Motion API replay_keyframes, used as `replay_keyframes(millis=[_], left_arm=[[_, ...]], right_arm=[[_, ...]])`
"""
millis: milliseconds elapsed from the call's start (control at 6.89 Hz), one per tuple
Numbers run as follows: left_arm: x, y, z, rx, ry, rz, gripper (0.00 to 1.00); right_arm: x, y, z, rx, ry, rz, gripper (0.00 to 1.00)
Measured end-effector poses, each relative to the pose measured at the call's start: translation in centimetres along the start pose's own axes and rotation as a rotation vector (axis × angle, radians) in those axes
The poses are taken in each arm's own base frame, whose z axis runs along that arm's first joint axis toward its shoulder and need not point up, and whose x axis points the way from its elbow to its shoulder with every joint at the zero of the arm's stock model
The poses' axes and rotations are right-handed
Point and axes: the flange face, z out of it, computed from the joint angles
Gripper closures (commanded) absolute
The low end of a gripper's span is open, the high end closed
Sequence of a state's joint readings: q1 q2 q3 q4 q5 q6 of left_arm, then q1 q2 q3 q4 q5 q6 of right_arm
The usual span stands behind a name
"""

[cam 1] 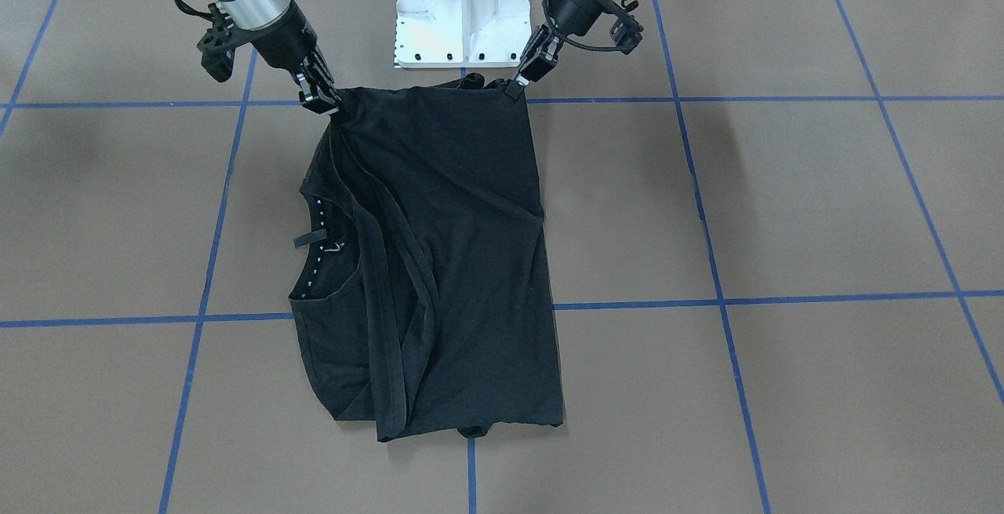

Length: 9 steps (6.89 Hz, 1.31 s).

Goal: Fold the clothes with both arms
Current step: 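Lift the near edge with both grippers and fold it away from the robot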

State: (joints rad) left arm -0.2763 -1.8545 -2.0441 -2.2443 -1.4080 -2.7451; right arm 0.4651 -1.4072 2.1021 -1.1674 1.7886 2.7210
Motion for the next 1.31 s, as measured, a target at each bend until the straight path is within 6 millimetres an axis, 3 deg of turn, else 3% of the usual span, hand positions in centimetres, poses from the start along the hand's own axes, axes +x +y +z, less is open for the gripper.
replay_keyframes(millis=[290,726,1307], left_arm=[[4.4,-1.4,0.4,0.041,0.054,0.016,1.00],[10.5,-3.8,4.0,0.111,0.094,0.065,1.00],[16.1,-6.8,7.3,0.187,0.112,0.122,1.00]], right_arm=[[-5.3,-0.6,0.3,0.003,-0.029,0.079,1.00],[-12.7,-2.3,1.2,0.023,-0.050,0.158,1.00],[-23.6,-3.9,4.1,0.082,-0.062,0.221,1.00]])
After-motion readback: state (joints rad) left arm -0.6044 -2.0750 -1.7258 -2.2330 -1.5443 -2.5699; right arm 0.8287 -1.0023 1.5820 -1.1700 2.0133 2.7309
